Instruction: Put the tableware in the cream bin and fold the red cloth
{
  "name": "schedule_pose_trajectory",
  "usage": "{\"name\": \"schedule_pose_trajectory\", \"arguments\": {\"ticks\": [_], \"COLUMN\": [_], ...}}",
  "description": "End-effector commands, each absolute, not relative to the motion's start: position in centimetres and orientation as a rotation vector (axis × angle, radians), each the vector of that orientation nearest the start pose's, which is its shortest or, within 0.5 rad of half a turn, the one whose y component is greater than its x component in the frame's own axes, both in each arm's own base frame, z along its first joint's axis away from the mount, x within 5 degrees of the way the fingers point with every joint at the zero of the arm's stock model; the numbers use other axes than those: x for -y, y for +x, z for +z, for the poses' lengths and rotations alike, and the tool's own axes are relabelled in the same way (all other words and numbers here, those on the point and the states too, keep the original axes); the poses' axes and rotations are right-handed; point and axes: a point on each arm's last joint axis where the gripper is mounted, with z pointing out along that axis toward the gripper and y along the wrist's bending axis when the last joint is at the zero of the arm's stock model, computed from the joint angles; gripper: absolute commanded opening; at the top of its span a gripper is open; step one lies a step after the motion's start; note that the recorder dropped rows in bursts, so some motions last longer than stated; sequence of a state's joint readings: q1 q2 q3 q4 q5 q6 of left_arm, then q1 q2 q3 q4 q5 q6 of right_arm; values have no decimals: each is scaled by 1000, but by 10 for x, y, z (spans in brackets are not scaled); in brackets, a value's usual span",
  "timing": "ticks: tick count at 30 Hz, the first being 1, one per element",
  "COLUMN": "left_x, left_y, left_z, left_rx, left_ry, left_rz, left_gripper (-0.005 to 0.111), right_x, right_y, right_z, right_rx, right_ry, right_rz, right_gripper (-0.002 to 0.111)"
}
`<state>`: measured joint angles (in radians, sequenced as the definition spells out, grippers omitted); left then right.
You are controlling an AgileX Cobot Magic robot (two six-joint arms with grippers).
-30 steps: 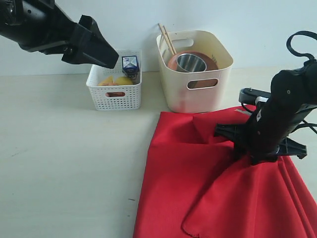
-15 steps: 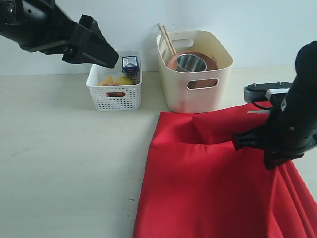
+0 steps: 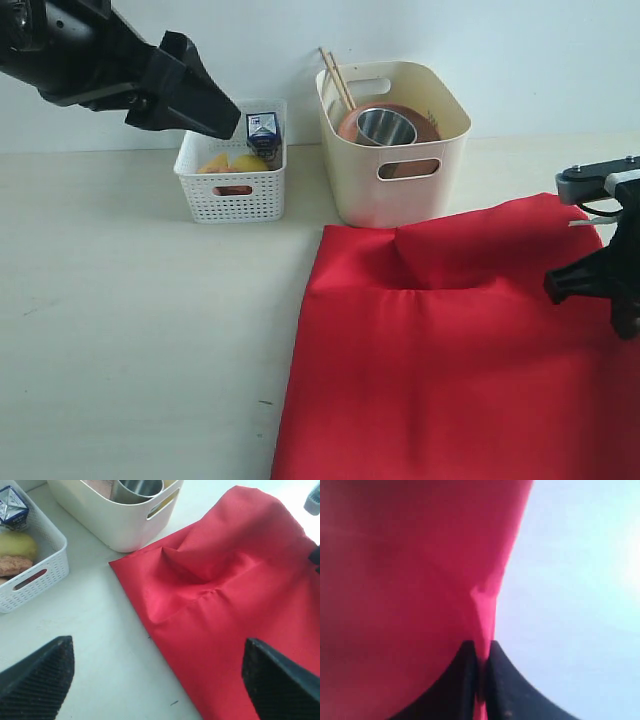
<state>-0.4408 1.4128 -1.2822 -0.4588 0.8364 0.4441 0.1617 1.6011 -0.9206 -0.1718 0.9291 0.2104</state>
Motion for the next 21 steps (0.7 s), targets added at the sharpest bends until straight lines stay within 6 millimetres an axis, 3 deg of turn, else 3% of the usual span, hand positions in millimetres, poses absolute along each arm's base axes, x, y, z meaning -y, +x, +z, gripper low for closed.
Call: {"name": "schedule_pose_trajectory", "arguments": {"ticks": [1, 8, 11, 17, 21], "left_x": [157, 158, 158, 159, 159], "left_y": [263, 265, 266, 269, 269], "left_z": [351, 350, 348, 343, 343], "left_rx": [-2275, -2265, -2268, -2280, -2278], "left_ry": [829, 835, 834, 836, 835], "left_rz": [-553, -542, -542, -539, -536], "left_gripper": [86, 86, 86, 86, 86], "right_x": [-21, -7, -6, -13, -23], "right_y": [284, 292, 295, 304, 311], "right_z": [173, 130, 127, 163, 193], "right_rx": [-3054, -3168, -3156, -3035, -2916], "right_ry": [-24, 2, -19, -52, -127], "right_rz": [-213, -263, -273, -153, 17], "right_gripper": [17, 24, 32, 58, 67]}}
